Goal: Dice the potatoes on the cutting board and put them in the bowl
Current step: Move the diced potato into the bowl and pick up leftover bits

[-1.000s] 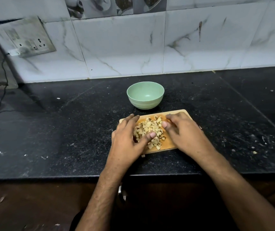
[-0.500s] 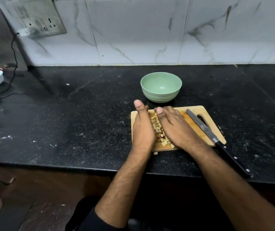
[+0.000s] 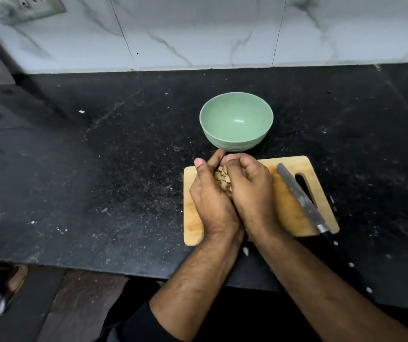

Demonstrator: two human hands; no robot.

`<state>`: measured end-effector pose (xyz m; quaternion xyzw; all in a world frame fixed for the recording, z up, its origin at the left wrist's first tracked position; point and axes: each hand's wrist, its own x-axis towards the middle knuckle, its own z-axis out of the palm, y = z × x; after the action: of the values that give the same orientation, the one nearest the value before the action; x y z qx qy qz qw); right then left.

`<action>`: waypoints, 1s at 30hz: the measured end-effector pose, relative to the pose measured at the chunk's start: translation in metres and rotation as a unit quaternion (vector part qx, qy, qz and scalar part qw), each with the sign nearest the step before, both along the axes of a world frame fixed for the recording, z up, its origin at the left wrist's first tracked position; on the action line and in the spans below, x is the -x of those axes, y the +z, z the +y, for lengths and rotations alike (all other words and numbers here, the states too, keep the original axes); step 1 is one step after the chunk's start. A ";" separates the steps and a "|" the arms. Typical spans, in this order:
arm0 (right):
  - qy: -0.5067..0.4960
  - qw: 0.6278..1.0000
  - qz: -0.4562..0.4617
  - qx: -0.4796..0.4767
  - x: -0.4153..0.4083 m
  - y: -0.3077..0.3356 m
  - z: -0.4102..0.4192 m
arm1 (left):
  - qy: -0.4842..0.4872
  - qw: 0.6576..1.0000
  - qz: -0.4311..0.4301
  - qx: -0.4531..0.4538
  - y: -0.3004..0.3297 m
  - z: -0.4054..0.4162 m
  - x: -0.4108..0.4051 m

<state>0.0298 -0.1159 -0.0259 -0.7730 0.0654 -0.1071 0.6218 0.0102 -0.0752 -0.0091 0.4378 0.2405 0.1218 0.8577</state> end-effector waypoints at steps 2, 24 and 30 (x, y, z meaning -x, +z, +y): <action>-0.013 0.997 0.031 -0.063 -0.002 0.009 -0.002 | 0.001 0.999 0.015 0.043 0.008 -0.003 -0.004; -0.046 0.917 0.086 -0.387 -0.058 0.146 0.001 | -0.079 0.977 -0.032 0.194 0.130 0.005 -0.068; -0.057 0.910 0.081 -0.402 -0.111 0.145 0.002 | -0.089 0.972 -0.042 0.215 0.128 0.007 -0.123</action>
<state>0.1406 -0.1139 0.1193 -0.4590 0.1970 -0.0443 0.8652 0.1333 -0.0685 0.1190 0.2574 0.1848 0.0091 0.9484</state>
